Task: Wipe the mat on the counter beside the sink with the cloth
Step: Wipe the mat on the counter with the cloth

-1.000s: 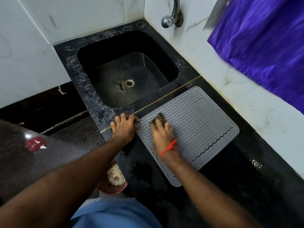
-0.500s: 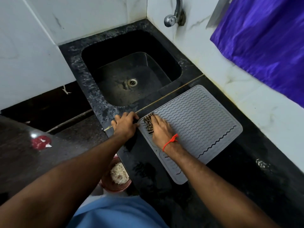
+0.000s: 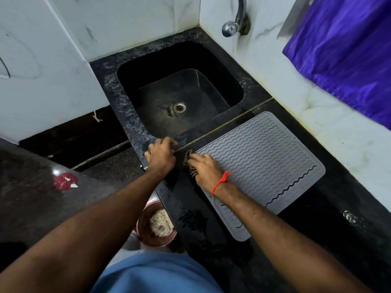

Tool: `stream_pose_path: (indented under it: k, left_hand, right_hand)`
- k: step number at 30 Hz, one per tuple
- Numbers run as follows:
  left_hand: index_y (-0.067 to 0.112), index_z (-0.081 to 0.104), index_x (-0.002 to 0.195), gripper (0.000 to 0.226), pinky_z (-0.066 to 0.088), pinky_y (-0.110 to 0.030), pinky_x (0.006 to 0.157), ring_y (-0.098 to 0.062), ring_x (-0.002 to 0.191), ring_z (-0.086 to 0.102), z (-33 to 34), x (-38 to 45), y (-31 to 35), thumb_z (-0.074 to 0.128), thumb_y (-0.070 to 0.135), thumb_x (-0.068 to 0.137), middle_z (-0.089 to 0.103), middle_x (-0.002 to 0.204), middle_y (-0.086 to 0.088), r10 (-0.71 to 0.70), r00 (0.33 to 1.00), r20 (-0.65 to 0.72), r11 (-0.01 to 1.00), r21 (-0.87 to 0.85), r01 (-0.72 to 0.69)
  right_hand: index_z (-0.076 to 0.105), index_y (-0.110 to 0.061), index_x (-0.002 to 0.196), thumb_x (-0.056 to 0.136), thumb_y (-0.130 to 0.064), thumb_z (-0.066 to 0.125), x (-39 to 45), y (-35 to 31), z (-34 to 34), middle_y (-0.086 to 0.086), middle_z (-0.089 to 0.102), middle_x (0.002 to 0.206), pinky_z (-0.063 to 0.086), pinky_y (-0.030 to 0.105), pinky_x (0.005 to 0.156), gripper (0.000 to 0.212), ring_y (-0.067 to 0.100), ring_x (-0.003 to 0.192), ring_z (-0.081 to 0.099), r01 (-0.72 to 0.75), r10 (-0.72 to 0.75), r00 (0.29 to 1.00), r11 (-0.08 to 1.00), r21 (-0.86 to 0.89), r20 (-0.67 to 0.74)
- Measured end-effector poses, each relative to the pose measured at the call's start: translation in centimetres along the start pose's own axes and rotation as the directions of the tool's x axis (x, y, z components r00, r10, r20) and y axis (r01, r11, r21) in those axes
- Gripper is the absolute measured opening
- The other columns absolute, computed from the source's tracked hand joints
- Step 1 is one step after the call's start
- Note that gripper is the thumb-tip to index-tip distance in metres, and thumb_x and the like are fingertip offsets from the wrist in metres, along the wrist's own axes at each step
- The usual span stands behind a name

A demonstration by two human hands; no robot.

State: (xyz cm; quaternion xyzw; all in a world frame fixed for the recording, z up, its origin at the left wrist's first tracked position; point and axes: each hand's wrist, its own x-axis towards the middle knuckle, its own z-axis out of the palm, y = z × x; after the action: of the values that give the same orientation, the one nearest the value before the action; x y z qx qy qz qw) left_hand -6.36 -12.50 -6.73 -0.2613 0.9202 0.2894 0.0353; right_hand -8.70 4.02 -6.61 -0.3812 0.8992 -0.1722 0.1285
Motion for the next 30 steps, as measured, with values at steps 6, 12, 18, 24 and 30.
stream_pose_path:
  k: [6, 12, 18, 24, 30]
  left_hand:
    - [0.027, 0.061, 0.113, 0.018, 0.032, -0.048, 0.097, -0.029, 0.112, 0.042, 0.4, -0.3, 0.7, 0.049, 0.024, 0.099, 0.052, 0.116, -0.005, 0.169, 0.985, -0.045, 0.985, -0.021, -0.17]
    - [0.026, 0.052, 0.114, 0.021, 0.033, -0.045, 0.091, -0.028, 0.106, 0.041, 3.0, -2.1, 0.8, 0.05, 0.039, 0.098, 0.051, 0.117, -0.004, 0.266, 0.961, 0.069, 0.951, 0.142, -0.274]
    - [0.027, 0.043, 0.115, 0.035, 0.031, -0.047, 0.093, -0.03, 0.109, 0.04, 3.2, -1.6, 1.4, 0.062, 0.044, 0.09, 0.044, 0.115, -0.004, 0.166, 0.983, 0.084, 0.954, 0.241, -0.181]
    - [0.029, 0.042, 0.116, 0.042, 0.03, -0.047, 0.096, -0.029, 0.112, 0.037, 2.5, -0.9, 1.7, 0.065, 0.048, 0.086, 0.041, 0.12, -0.004, 0.131, 0.978, 0.161, 0.945, 0.277, -0.172]
    - [0.03, 0.043, 0.116, 0.04, 0.028, -0.046, 0.094, -0.028, 0.112, 0.037, 2.8, -1.1, 1.6, 0.063, 0.049, 0.088, 0.04, 0.117, -0.003, 0.141, 0.979, 0.149, 0.942, 0.283, -0.179]
  right_hand:
    - [0.073, -0.02, 0.106, 0.071, 0.002, 0.053, -0.7, 1.1, -2.1, -0.001, 0.074, 0.103, 0.047, 0.022, 0.095, 0.046, 0.008, 0.1, 0.064, -0.227, 0.261, 0.965, 0.844, 0.486, -0.002]
    - [0.058, -0.023, 0.127, 0.069, -0.009, 0.054, -1.1, 4.9, -1.1, -0.006, 0.051, 0.14, 0.035, 0.029, 0.103, 0.06, 0.024, 0.116, 0.049, -0.075, 0.077, 0.989, 0.997, 0.024, -0.123]
    - [0.054, -0.03, 0.128, 0.072, -0.012, 0.062, -1.2, 7.2, -0.9, -0.01, 0.037, 0.15, 0.045, 0.041, 0.084, 0.059, 0.031, 0.113, 0.048, 0.221, -0.224, 0.974, 0.89, -0.398, 0.041]
    - [0.052, -0.024, 0.132, 0.071, -0.013, 0.073, 0.3, 15.8, -6.0, 0.002, 0.042, 0.147, 0.049, 0.049, 0.083, 0.065, 0.036, 0.106, 0.053, 0.132, -0.122, 0.991, 0.835, -0.535, 0.055]
    - [0.046, -0.028, 0.137, 0.088, -0.012, 0.05, 0.6, 25.2, -11.0, 0.002, 0.034, 0.15, 0.039, 0.049, 0.092, 0.052, 0.042, 0.113, 0.042, -0.395, 0.396, 0.911, 0.752, -0.528, -0.118]
